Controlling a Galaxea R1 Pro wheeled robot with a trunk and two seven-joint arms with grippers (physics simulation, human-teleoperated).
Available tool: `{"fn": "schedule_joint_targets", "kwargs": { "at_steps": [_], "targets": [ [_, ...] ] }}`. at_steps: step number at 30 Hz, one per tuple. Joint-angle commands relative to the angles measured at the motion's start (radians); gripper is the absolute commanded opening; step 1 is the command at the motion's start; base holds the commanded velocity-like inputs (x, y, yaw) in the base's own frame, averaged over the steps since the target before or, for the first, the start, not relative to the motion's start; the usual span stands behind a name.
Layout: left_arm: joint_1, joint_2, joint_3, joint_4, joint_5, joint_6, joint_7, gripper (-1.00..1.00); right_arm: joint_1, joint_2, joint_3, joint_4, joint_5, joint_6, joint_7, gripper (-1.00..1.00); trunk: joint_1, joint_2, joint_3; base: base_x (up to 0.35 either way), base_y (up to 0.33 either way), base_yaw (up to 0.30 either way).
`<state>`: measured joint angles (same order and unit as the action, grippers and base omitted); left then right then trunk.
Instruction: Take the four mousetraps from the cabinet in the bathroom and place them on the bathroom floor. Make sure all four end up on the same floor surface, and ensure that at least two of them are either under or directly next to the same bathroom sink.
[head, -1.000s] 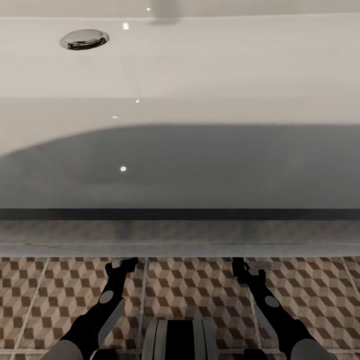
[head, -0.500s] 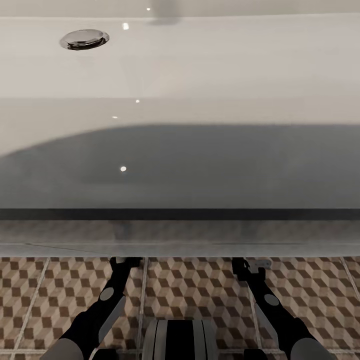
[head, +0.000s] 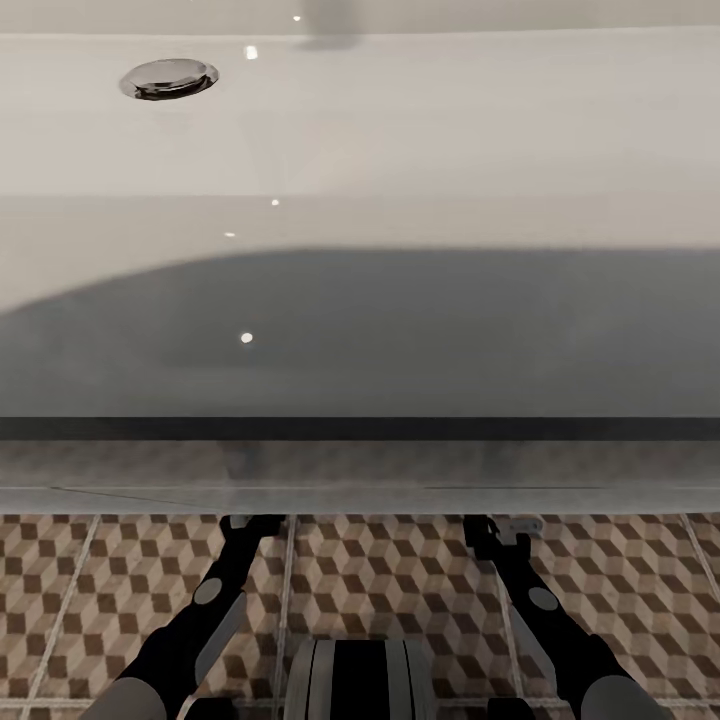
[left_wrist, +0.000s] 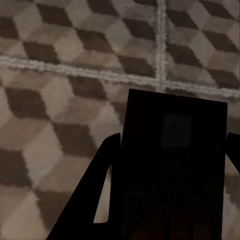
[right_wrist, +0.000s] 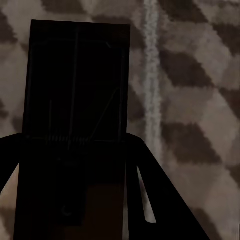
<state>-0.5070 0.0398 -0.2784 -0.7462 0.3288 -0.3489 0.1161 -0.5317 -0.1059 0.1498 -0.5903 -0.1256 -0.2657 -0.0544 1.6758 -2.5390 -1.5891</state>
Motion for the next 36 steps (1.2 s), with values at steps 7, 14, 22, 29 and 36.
{"fn": "schedule_joint_targets", "kwargs": {
  "at_steps": [7,14,22,29,36],
  "targets": [
    [-0.001,0.005,-0.003,0.006,0.003,-0.016,0.012,-1.0,-0.001,-0.001,0.008,-0.002,-0.015,-0.006,-0.002,-1.0,0.0,0.0,0.0,0.0,0.0,0.0],
    [-0.001,0.002,-0.007,0.11,0.003,-0.045,0.007,-1.0,-0.001,-0.001,0.007,-0.006,-0.015,-0.007,-0.002,-1.0,0.0,0.0,0.0,0.0,0.0,0.0],
    [-0.001,-0.002,-0.01,0.133,0.002,-0.082,0.007,-1.0,-0.001,-0.001,0.007,-0.013,-0.018,-0.007,-0.002,-1.0,0.0,0.0,0.0,0.0,0.0,0.0],
    [-0.001,-0.002,-0.01,0.134,0.003,-0.086,0.007,-1.0,-0.001,-0.001,0.007,-0.022,-0.02,-0.008,-0.002,-1.0,0.0,0.0,0.0,0.0,0.0,0.0],
    [-0.001,-0.004,-0.011,0.136,0.001,-0.124,0.007,-1.0,-0.001,0.0,0.007,-0.028,-0.021,-0.012,-0.002,-1.0,0.0,0.0,0.0,0.0,0.0,0.0]
  ]
}}
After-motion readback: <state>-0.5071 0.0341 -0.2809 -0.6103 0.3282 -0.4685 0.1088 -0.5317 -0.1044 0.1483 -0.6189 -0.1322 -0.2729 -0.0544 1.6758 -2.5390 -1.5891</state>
